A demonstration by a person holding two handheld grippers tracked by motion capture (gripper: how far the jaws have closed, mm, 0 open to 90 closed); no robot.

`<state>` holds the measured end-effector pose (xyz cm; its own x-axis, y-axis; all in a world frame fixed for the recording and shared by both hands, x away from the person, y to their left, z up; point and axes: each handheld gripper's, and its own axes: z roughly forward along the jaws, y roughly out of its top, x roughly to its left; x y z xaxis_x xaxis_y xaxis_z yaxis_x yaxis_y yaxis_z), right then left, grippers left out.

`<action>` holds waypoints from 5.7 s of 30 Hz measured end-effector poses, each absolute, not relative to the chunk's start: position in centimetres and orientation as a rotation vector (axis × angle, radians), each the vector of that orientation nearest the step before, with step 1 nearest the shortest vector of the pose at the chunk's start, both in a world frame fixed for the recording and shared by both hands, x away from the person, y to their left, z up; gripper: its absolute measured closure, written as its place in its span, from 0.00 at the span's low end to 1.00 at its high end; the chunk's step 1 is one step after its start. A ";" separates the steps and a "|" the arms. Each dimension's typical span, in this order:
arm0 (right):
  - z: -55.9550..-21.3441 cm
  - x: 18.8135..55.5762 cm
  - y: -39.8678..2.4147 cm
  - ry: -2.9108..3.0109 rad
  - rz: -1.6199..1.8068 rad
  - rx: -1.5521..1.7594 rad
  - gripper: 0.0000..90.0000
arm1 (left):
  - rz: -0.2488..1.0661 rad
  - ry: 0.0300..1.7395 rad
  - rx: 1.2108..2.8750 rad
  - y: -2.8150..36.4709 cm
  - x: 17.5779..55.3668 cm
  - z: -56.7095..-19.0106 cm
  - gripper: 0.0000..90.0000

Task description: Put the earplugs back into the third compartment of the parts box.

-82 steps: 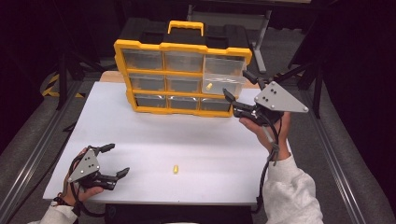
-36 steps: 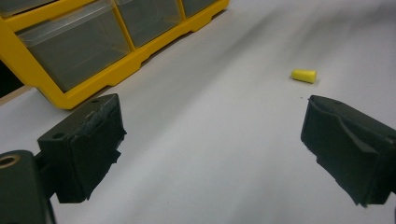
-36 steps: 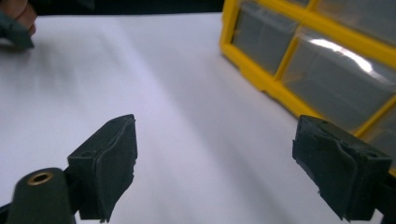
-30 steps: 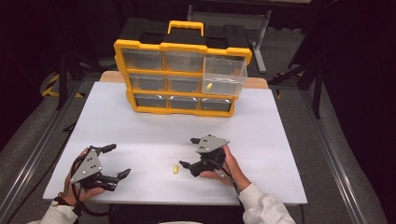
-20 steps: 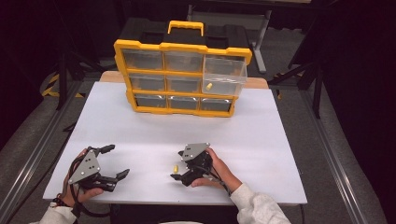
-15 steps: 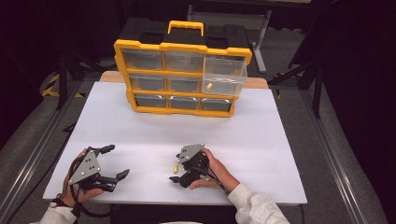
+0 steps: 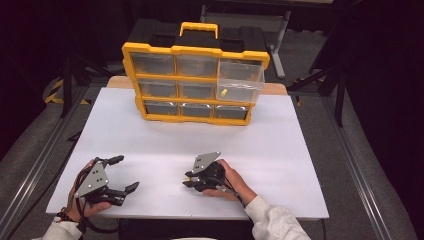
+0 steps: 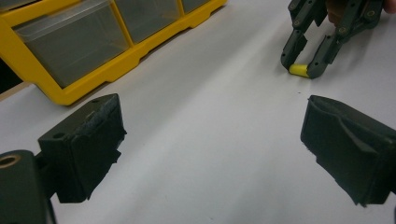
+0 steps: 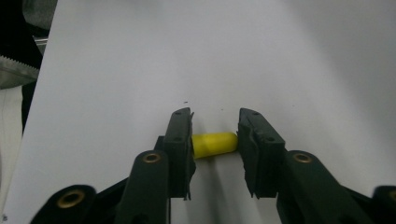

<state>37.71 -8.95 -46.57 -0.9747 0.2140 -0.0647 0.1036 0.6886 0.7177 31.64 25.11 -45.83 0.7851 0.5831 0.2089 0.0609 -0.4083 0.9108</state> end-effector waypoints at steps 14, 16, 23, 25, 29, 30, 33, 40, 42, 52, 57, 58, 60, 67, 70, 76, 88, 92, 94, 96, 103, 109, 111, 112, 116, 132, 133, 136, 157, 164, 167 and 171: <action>-44.9 37.0 -10.3 2.648 1.155 0.229 0.77 | 0.627 0.482 1.932 25.1 31.6 -45.9 0.08; -44.5 36.9 -10.6 2.621 1.164 0.231 0.77 | 0.623 0.479 1.934 25.1 31.7 -45.9 0.08; -43.1 36.7 -11.9 2.561 1.198 0.257 0.78 | 0.624 0.481 1.932 25.0 31.8 -45.8 0.08; -42.6 36.6 -12.4 2.544 1.203 0.271 0.78 | 0.621 0.480 1.935 24.9 31.8 -45.8 0.08; -41.8 36.4 -13.4 2.507 1.206 0.299 0.78 | 0.625 0.481 1.928 25.0 31.8 -45.7 0.08; -41.6 36.4 -13.7 2.496 1.213 0.305 0.78 | 0.626 0.480 1.927 25.0 31.8 -45.7 0.08; -40.8 36.2 -14.4 2.460 1.230 0.321 0.78 | 0.626 0.481 1.926 25.0 31.8 -45.7 0.08; -39.1 35.4 -15.9 2.379 1.272 0.339 0.78 | 0.625 0.483 1.924 24.9 31.8 -45.7 0.08; -38.6 35.2 -16.4 2.350 1.284 0.341 0.78 | 0.626 0.481 1.925 24.9 31.8 -45.7 0.08; -34.5 34.4 -19.1 2.174 1.312 0.355 0.78 | 0.625 0.488 1.924 24.9 31.8 -45.8 0.08; -31.8 34.5 -20.6 2.089 1.331 0.367 0.79 | 0.624 0.490 1.932 24.8 31.9 -45.8 0.08; -31.2 34.6 -20.8 2.076 1.327 0.364 0.78 | 0.623 0.488 1.932 24.8 31.9 -45.8 0.08; -30.1 34.7 -21.0 2.059 1.322 0.363 0.79 | 0.624 0.489 1.932 24.8 31.9 -45.8 0.08; -26.3 35.3 -21.8 1.977 1.353 0.373 0.79 | 0.617 0.492 1.935 24.8 32.0 -45.9 0.08; -24.6 35.7 -22.1 1.940 1.354 0.382 0.79 | 0.616 0.492 1.936 24.8 32.0 -45.9 0.08; -21.8 37.4 -22.6 1.896 1.329 0.433 0.78 | 0.616 0.493 1.937 24.8 32.0 -45.9 0.08; -19.8 42.0 -23.0 1.896 1.262 0.583 0.78 | 0.611 0.493 1.940 24.7 32.1 -46.0 0.08; -20.1 43.3 -22.8 1.903 1.235 0.617 0.77 | 0.609 0.490 1.941 24.7 32.1 -46.0 0.08; -20.1 43.7 -22.8 1.899 1.233 0.632 0.77 | 0.608 0.490 1.941 24.8 32.2 -46.0 0.08; -20.2 44.1 -22.9 1.899 1.246 0.647 0.77 | 0.605 0.490 1.941 24.8 32.2 -46.0 0.08; -20.7 45.1 -22.7 1.900 1.210 0.685 0.76 | 0.608 0.488 1.941 24.8 32.1 -46.0 0.08; -20.9 45.5 -22.6 1.901 1.165 0.701 0.74 | 0.607 0.486 1.945 24.7 32.1 -46.0 0.08; -21.0 45.6 -22.6 1.901 1.168 0.709 0.72 | 0.605 0.485 1.945 24.7 32.1 -46.0 0.08; -21.0 45.7 -22.5 1.902 1.166 0.708 0.72 | 0.606 0.486 1.946 24.7 32.1 -46.0 0.08; -21.0 45.6 -22.5 1.901 1.166 0.708 0.69 | 0.605 0.485 1.947 24.7 32.1 -46.0 0.08; -21.3 41.1 -22.5 1.796 1.252 0.609 0.46 | 0.609 0.484 1.946 24.7 32.1 -46.0 0.08; -21.5 40.8 -22.5 1.792 1.255 0.598 0.45 | 0.608 0.485 1.944 24.6 32.1 -46.0 0.08; -21.9 39.7 -22.5 1.778 1.270 0.575 0.45 | 0.610 0.484 1.945 24.6 32.1 -46.0 0.08; -29.3 34.0 -23.0 1.794 1.308 0.497 0.31 | 0.613 0.487 1.940 24.6 32.1 -46.0 0.08; -32.6 33.1 -23.1 1.813 1.293 0.499 0.25 | 0.615 0.487 1.942 24.6 32.0 -46.0 0.08; -34.2 32.6 -23.3 1.830 1.305 0.493 0.24 | 0.612 0.488 1.941 24.6 32.1 -45.9 0.08; -36.6 32.1 -23.8 1.851 1.326 0.519 0.22 | 0.613 0.496 1.938 24.5 32.3 -46.0 0.08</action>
<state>32.11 -23.81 -36.65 -0.6089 0.7077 -0.3583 -0.1116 0.3708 0.9220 32.30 24.51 -45.98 0.7870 0.5831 0.2013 0.0748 -0.4141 0.9071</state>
